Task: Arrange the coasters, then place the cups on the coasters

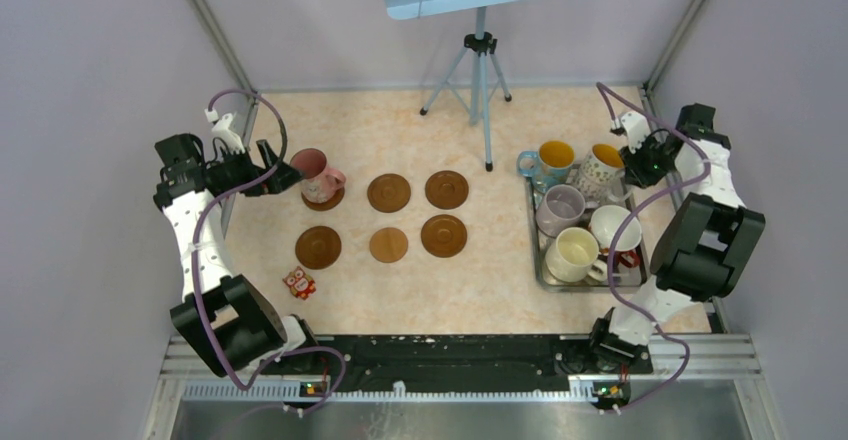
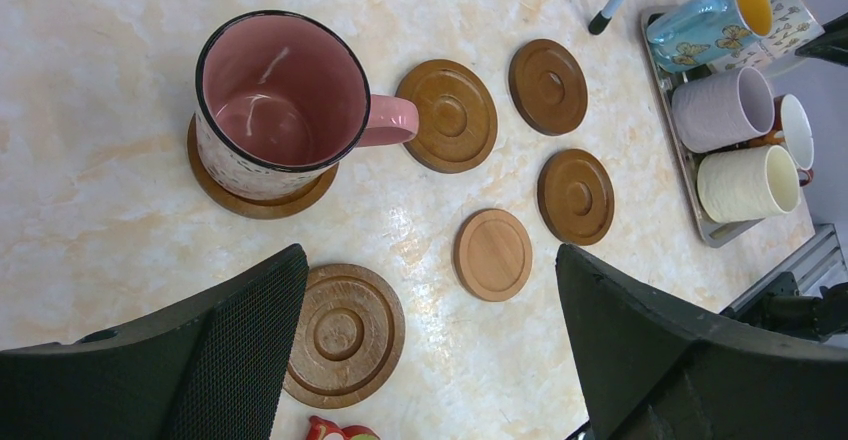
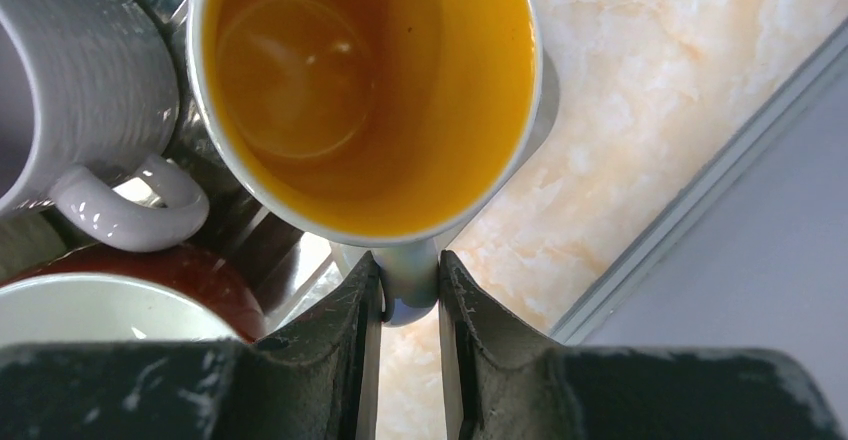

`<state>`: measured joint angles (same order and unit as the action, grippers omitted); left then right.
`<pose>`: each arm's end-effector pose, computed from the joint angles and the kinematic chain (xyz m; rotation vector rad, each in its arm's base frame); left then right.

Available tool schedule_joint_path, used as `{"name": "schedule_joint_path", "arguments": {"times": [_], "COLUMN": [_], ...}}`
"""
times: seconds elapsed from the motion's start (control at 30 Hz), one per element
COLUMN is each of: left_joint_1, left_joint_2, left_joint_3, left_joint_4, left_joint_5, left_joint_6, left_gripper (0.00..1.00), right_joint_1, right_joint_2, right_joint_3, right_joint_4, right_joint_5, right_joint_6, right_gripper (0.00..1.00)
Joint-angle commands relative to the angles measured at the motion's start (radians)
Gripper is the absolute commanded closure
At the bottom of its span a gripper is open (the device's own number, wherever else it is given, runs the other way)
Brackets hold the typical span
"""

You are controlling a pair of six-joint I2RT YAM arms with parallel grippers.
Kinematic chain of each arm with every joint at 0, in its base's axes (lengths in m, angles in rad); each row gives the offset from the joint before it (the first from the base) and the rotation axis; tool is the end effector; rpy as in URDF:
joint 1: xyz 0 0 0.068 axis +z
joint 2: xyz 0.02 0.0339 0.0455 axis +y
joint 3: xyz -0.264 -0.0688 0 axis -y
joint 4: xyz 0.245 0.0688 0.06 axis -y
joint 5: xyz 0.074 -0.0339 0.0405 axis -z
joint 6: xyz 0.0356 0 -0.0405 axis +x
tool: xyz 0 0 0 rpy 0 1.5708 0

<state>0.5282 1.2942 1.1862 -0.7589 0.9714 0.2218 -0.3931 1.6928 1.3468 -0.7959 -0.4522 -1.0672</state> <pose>0.2384 0.1051 0.3290 0.0802 2.0947 -0.7340 0.3265 -0.1186 0.2525 -0.9551 2.3428 0.0660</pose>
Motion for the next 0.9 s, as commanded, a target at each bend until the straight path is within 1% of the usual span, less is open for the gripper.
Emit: {"name": "schedule_joint_path", "arguments": {"times": [0.0, 0.3, 0.4, 0.57, 0.7, 0.8, 0.87], "left_joint_1": [-0.004, -0.004, -0.004, -0.004, -0.004, -0.004, -0.004], "left_joint_2": [-0.014, -0.012, -0.012, -0.014, -0.018, -0.020, -0.023], "left_joint_3": [-0.005, -0.004, -0.004, -0.008, -0.009, -0.011, -0.012], "left_joint_4": [0.033, 0.036, 0.036, 0.041, 0.041, 0.041, 0.041], "left_joint_5": [0.015, 0.007, 0.009, 0.015, 0.012, 0.013, 0.013], "left_joint_6": [-0.011, -0.017, -0.019, -0.026, -0.025, -0.024, -0.024], "left_gripper": [0.01, 0.01, 0.01, 0.01, 0.01, 0.01, 0.01], "right_joint_1": [-0.006, -0.005, -0.006, -0.004, -0.004, -0.004, -0.004], "right_joint_2": [-0.089, -0.164, -0.168, -0.111, -0.054, -0.016, 0.009], "right_joint_3": [-0.036, -0.130, -0.117, -0.052, 0.003, 0.036, 0.056], "right_joint_4": [0.197, 0.261, 0.179, 0.024, -0.063, -0.101, -0.118], "right_joint_5": [0.000, -0.011, -0.037, -0.020, -0.018, -0.021, -0.018], "right_joint_6": [0.028, -0.014, -0.070, -0.093, -0.096, -0.091, -0.080], "right_gripper": [1.00, 1.00, 0.99, 0.80, 0.72, 0.64, 0.62]}}
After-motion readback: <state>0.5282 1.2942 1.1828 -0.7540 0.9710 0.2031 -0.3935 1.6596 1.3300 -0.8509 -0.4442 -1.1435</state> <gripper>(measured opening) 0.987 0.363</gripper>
